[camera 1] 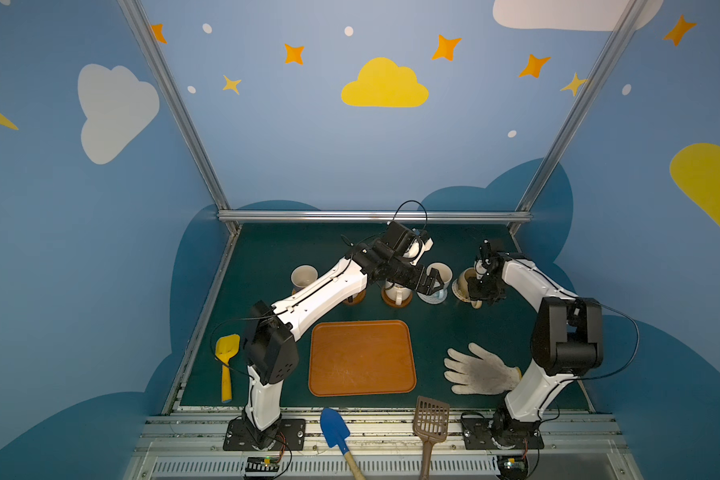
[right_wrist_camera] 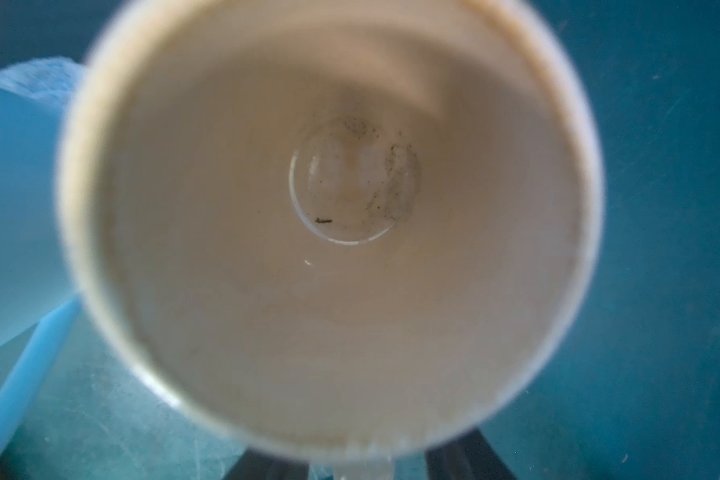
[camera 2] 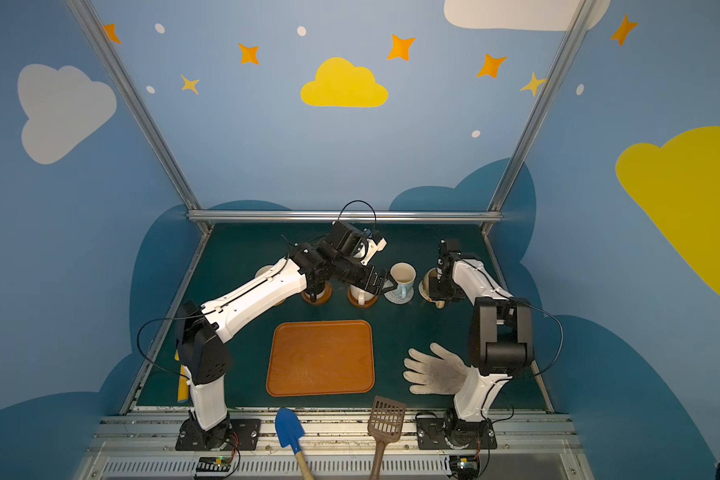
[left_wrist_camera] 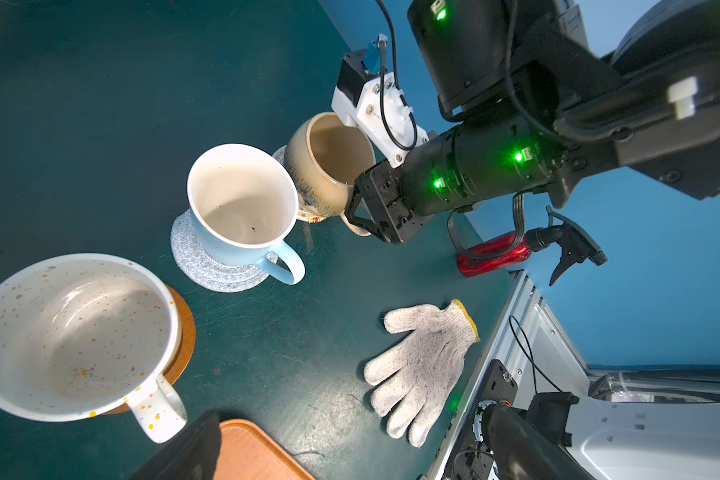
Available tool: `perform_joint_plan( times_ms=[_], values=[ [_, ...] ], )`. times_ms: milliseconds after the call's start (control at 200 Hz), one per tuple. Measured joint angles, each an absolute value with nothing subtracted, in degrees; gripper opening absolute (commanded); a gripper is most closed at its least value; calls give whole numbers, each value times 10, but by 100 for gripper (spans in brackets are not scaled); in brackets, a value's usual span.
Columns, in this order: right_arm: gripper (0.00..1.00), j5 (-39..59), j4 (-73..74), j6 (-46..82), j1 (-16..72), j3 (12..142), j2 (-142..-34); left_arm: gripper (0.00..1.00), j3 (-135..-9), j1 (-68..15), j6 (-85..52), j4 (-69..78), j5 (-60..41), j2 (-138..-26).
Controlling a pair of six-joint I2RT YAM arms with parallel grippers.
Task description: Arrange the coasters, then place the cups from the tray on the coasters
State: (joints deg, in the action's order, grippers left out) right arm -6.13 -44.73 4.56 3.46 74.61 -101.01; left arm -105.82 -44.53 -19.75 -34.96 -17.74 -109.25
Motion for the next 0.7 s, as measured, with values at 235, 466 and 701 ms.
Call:
perform_joint_plan(
  times_ms=[235,466,701],
  values=[
    [80,-63,-435,65,34,736,-959,100,-1035,-442,-196,-345,-156,-1063],
    [82,-81,-411,88,35,700,-825,100,-927,-416,-182,-311,-85,-945],
    [90,-101,-346,93,31,659,-705,100,-772,-318,-154,-240,6,-761]
  ],
)
